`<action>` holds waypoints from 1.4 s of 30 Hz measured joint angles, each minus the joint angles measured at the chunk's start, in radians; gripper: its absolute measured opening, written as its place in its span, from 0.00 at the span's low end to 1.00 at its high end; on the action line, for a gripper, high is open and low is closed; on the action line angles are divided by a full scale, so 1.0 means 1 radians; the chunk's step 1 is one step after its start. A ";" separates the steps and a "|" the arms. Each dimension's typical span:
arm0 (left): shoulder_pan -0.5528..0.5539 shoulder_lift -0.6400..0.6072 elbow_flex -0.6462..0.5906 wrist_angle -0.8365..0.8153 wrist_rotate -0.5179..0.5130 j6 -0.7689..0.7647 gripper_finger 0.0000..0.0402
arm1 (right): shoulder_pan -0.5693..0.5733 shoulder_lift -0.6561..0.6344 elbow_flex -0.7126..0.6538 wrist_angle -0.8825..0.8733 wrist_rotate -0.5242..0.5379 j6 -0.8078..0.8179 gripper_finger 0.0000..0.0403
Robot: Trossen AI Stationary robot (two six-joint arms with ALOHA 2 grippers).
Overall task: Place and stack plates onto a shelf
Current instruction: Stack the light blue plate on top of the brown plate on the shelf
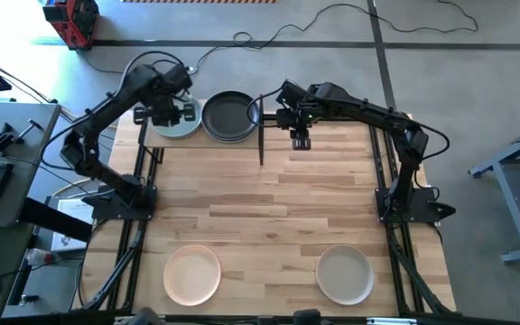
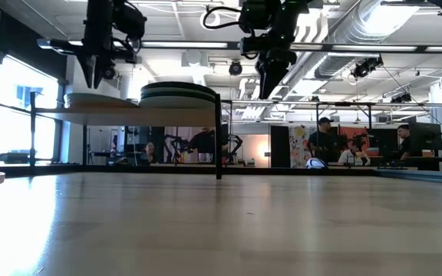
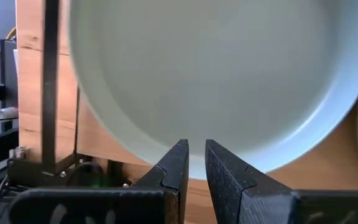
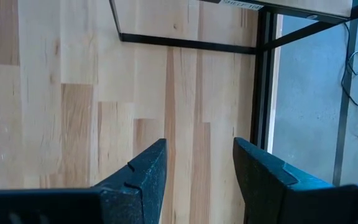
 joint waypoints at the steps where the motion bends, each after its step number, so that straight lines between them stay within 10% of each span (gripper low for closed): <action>1: -0.004 0.013 0.000 0.000 -0.001 0.001 0.10 | 0.000 0.000 0.000 0.001 0.000 0.000 0.40; 20: -0.011 0.213 0.003 0.014 -0.017 0.055 0.10 | 0.000 0.000 0.000 -0.009 0.000 0.001 0.40; 42: 0.003 0.043 -0.001 0.054 -0.040 0.064 0.10 | 0.000 0.000 0.000 -0.001 -0.021 -0.002 0.40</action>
